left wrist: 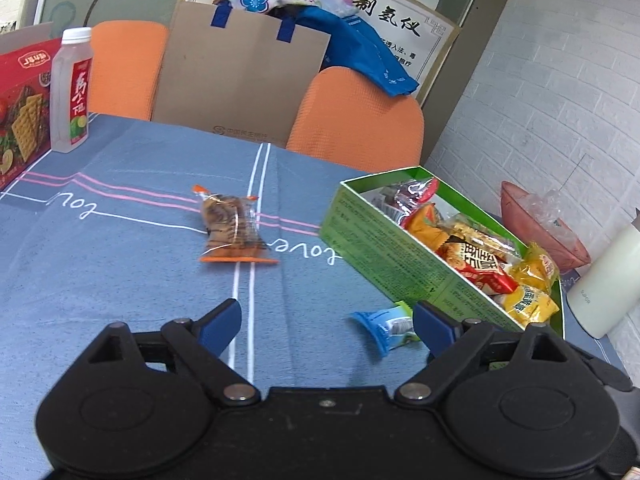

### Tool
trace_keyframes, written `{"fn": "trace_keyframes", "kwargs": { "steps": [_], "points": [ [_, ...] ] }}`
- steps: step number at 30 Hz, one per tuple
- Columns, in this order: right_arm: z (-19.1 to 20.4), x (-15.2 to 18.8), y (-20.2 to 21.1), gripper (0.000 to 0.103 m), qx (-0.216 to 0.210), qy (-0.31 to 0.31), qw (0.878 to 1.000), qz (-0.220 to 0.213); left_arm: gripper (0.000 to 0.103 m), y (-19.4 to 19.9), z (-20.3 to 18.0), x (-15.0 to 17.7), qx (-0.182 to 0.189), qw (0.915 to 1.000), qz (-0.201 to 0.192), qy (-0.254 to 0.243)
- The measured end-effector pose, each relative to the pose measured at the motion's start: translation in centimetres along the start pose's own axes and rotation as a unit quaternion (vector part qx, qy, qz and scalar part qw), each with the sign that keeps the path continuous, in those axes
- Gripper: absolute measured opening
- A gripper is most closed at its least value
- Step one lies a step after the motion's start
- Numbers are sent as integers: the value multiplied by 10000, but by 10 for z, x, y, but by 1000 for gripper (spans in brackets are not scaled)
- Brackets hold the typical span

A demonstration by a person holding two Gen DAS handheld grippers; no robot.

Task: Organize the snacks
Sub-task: 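Grasp the blue-green wrapped candy with both grippers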

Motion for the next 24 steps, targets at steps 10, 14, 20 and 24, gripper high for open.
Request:
{"fn": "trace_keyframes", "kwargs": {
  "steps": [10,14,20,24],
  "points": [
    [6,5,-53,98,274,23,9970,723,103,9,40,-8,156,9992,46,353],
    [15,3,-76,74,291,293,9943,982,103,9,44,-6,310,9988,196,313],
    [25,8,-55,73,-575,384,9942,829,103,-6,41,-4,512,9971,496,265],
    [21,11,-43,87,-635,149,9954,694,103,-31,31,-5,522,9950,807,269]
  ]
}}
Point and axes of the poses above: each gripper's, at about its wrist camera, not at the fingertips, and y roughly against the way its jaws point, z to its left, x to its underside, the point moved 1 cm from there along -y, roughly the way its jaws point, and after that the axes turned 13 degrees about y, right-handed, at the moved point
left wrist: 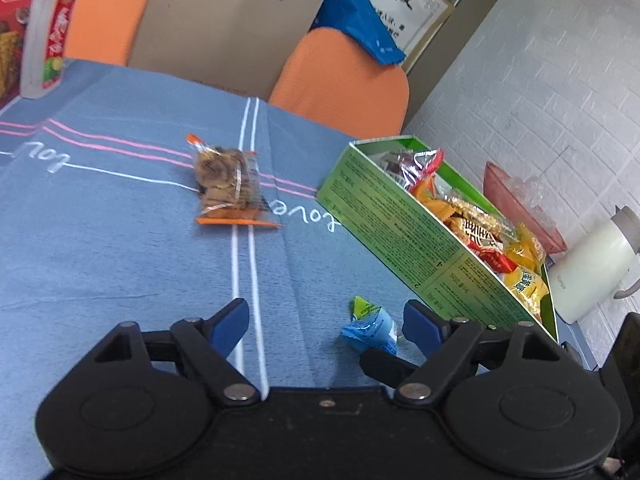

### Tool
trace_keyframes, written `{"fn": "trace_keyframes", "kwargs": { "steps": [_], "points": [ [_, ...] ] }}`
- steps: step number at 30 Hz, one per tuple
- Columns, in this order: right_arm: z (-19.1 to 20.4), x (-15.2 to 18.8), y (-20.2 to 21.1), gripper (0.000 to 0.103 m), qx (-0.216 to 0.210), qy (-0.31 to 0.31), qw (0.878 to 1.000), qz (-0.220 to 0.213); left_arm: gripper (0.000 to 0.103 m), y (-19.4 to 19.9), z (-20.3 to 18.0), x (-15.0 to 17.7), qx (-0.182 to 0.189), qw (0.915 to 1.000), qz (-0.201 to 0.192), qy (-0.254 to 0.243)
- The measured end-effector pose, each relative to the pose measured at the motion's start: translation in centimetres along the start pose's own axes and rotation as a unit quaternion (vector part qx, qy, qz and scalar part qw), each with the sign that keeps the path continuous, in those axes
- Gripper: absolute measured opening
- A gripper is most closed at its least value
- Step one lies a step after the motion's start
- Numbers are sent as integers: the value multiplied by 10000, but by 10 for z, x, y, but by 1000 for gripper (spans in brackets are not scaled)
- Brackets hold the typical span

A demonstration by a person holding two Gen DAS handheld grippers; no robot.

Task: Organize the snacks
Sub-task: 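Grasp the blue-green wrapped candy with both grippers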

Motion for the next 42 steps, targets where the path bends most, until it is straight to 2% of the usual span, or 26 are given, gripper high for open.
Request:
{"fn": "trace_keyframes", "kwargs": {
  "steps": [5,6,8,11,12,14,15,17,22,23,24,27,30,31,32,33,34,36,39,41,42],
  "points": [
    [-3,0,-3,88,-40,-52,10000,25,101,-18,-10,3,146,9993,331,-36],
    [-3,0,-3,89,-68,-52,10000,20,96,-20,-11,3,144,9994,315,-19],
    [-4,2,-3,100,-87,-71,9999,19,87,-25,-13,0,134,9993,350,34],
    [-6,1,-6,103,-70,-107,9999,37,81,-29,-15,-2,160,9989,445,49],
    [-7,1,-8,103,-102,-95,9999,38,74,-29,-16,-2,144,9989,449,38],
    [-8,-1,-13,103,-129,-83,9998,113,55,-29,-18,1,130,9988,475,-15],
    [-8,-1,-15,103,-157,-88,9997,153,57,-28,-18,3,131,9989,443,-43],
    [-9,-1,-15,86,-114,-81,9998,150,57,-25,-16,7,163,9990,404,14],
    [-8,2,-8,74,-290,-61,9995,96,57,-17,-18,14,192,9994,267,135],
    [-8,3,-6,47,-302,-62,9995,68,57,-14,-21,14,177,9995,226,113],
    [-7,4,-4,44,-428,-78,9990,47,53,-12,-25,14,195,9996,203,44],
    [-6,1,6,43,-45,32,10000,-83,54,-2,-42,8,420,9990,128,-116],
    [-16,-5,20,39,27,-117,9993,-347,55,4,-56,2,541,9982,0,-256],
    [-20,-6,24,35,35,-156,9990,-421,57,6,-56,-1,590,9980,-34,-212],
    [-24,-6,27,33,16,-199,9987,-470,67,6,-55,-2,594,9981,-66,-177],
    [-27,-5,29,33,-10,-226,9986,-469,96,6,-54,-3,572,9982,-72,-177],
    [-27,-3,29,33,-19,-215,9988,-435,103,3,-53,-2,514,9985,-56,-167],
    [-27,3,27,37,10,-125,9995,-307,103,-4,-45,2,281,9996,-31,-7],
    [-26,11,24,58,-34,-110,9999,-49,103,-14,-31,9,155,9993,273,183],
    [-23,13,21,96,-104,-153,9998,12,103,-15,-24,12,76,9992,348,194],
    [-21,13,20,100,-136,-152,9998,29,103,-14,-22,13,101,9990,378,213]
  ]
}}
Point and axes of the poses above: each gripper's, at about its wrist camera, not at the fingertips, and y roughly against the way its jaws point, z to its left, x to its underside, the point moved 1 cm from there along -y, roughly the way its jaws point, and after that the axes turned 13 degrees about y, right-handed, at the moved point
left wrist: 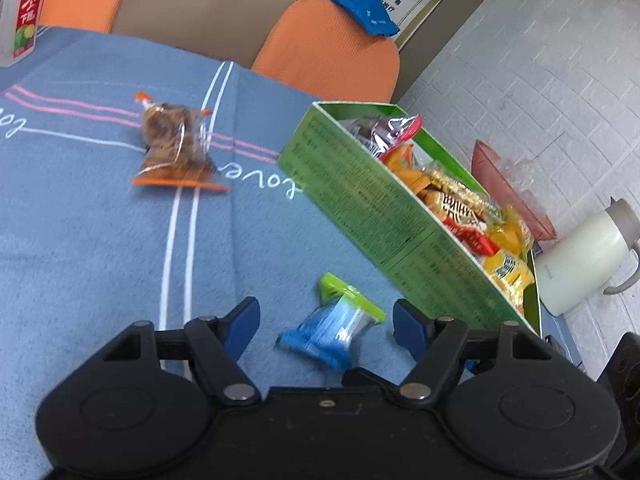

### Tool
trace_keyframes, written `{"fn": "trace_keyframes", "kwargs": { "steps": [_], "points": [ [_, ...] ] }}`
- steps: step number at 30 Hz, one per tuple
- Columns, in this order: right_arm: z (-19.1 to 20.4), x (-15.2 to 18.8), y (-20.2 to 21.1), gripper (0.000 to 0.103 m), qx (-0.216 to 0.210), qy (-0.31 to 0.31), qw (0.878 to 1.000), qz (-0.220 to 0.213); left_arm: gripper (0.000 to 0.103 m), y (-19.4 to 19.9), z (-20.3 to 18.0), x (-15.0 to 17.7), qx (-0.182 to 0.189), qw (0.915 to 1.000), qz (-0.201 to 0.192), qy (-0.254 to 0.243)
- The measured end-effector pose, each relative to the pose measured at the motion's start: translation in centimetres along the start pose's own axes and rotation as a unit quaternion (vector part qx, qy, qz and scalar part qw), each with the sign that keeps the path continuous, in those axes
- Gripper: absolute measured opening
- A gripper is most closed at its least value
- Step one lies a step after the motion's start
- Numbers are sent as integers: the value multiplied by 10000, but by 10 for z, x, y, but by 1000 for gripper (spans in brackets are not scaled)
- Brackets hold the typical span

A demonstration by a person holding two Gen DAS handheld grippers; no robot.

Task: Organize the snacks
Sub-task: 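Grasp the blue-green wrapped candy with both grippers, then carry the blue candy into the green box and open both grippers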

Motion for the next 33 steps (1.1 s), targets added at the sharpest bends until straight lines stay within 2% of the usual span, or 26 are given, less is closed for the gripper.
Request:
{"fn": "trace_keyframes", "kwargs": {
  "steps": [2,7,8,9,11,15,16,17,21,26,33],
  "points": [
    [7,-1,0,101,-96,129,9999,-24,103,1,1,-2,136,9999,85,-3],
    [14,-10,-17,99,-116,196,9997,98,103,-12,-6,-3,131,9994,259,-187],
    [15,-11,-20,98,-117,166,9997,128,82,-15,-6,-2,176,9990,334,-234],
    [15,-11,-23,93,-117,147,9997,141,78,-16,-8,0,149,9990,300,-289],
    [16,-10,-22,80,-86,176,9997,115,78,-17,-9,5,79,9991,216,-353],
    [16,-6,-15,75,-132,201,9997,40,78,-14,-7,8,191,9995,161,-212],
    [17,-6,-15,71,-112,201,9997,18,78,-12,-9,8,187,9995,133,-221],
    [17,-6,-13,59,-61,213,9998,-6,77,-10,-12,8,207,9994,88,-248],
    [13,-11,0,59,111,233,9994,-224,77,1,-31,5,344,9984,-114,-441],
    [6,-26,25,58,419,336,9960,-716,77,13,-65,-7,673,9946,-376,-690],
    [-28,-46,40,58,875,295,9884,-1207,77,-6,-107,-32,987,9895,-484,-944]
  ]
}}
Point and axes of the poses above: each gripper's, at about its wrist camera, not at the fingertips, and y roughly against the way its jaws point, z to its left, x to its underside, the point moved 1 cm from there along -y, roughly the way its jaws point, and after that the axes turned 13 degrees about y, right-handed, at the moved point
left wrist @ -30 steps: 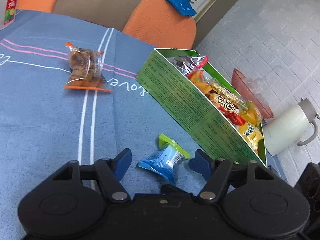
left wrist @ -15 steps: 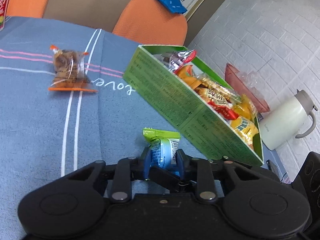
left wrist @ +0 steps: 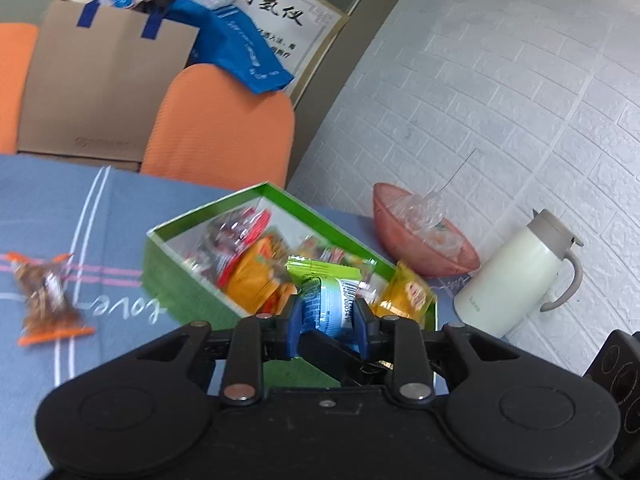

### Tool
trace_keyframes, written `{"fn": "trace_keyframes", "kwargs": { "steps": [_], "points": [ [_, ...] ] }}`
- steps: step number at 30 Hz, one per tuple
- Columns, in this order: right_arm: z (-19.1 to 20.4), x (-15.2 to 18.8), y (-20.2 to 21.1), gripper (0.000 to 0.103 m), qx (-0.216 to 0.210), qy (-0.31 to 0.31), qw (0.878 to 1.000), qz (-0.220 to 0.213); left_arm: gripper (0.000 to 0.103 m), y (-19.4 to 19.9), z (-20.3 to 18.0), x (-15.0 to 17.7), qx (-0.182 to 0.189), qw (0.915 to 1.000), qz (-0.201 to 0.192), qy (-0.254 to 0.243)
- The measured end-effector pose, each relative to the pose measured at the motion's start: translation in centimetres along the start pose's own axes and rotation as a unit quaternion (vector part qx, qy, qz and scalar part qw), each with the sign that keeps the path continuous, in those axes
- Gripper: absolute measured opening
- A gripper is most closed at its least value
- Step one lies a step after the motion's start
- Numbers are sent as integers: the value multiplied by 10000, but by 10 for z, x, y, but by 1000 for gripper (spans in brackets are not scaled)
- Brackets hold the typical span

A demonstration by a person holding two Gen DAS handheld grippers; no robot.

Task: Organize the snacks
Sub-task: 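Carry the blue candy into the green box and open both grippers, then grasp the orange-tagged cookie bag with both grippers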

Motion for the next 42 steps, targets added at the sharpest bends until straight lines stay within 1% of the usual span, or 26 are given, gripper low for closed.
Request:
{"fn": "trace_keyframes", "kwargs": {
  "steps": [3,8,9,10,11,12,13,16,18,23,25,28,31,33,35,39,42],
  "points": [
    [-18,-4,-8,58,182,-68,9998,-69,78,-20,-5,-12,32,10000,4,43],
    [-44,-7,-31,57,270,-321,9991,27,79,-50,-6,-24,-135,9999,-5,7],
    [-47,-5,-34,58,277,-365,9989,52,87,-55,-4,-25,-218,9998,11,13],
    [-48,-4,-38,60,295,-392,9988,83,96,-60,-1,-25,-390,9992,-15,55],
    [-50,-2,-44,81,352,-423,9983,187,103,-60,3,-23,-527,9985,-56,94],
    [-51,0,-48,96,413,-456,9974,385,103,-57,6,-20,-600,9980,-140,133],
    [-51,4,-49,103,468,-496,9963,521,103,-53,10,-17,-603,9978,-220,173],
    [-46,12,-33,103,478,-419,9974,337,103,-40,18,-13,-515,9980,-227,272],
    [-42,13,-23,103,561,-414,9974,209,103,-30,18,-10,-542,9979,-247,246],
    [-25,10,-2,103,407,-216,9989,-23,103,6,22,-1,-558,9969,-504,209],
    [-19,9,2,103,312,-147,9993,-112,103,22,29,1,-676,9953,-658,207],
    [-10,7,5,103,120,-166,9996,-167,103,43,53,-1,-1026,9900,-909,342],
    [0,7,5,103,-46,-155,9998,-137,103,59,91,-9,-1375,9808,-1086,851],
    [9,7,1,103,-147,-134,9998,-82,103,63,111,-14,-1519,9750,-1168,1122],
    [16,8,-2,103,-241,-124,9996,-11,103,61,127,-18,-1629,9717,-1157,1258],
    [28,10,-8,103,-360,-121,9992,131,103,45,147,-28,-1841,9675,-1025,1397],
    [33,13,-8,103,-433,-141,9987,221,103,29,156,-34,-1893,9664,-965,1444]
  ]
}}
Point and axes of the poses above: each gripper's, at about its wrist camera, not at the fingertips, and y roughly against the way its jaws point, z to its left, x to its underside, the point moved 1 cm from there along -y, roughly the way its jaws point, and after that the axes turned 13 degrees about y, right-handed, at the moved point
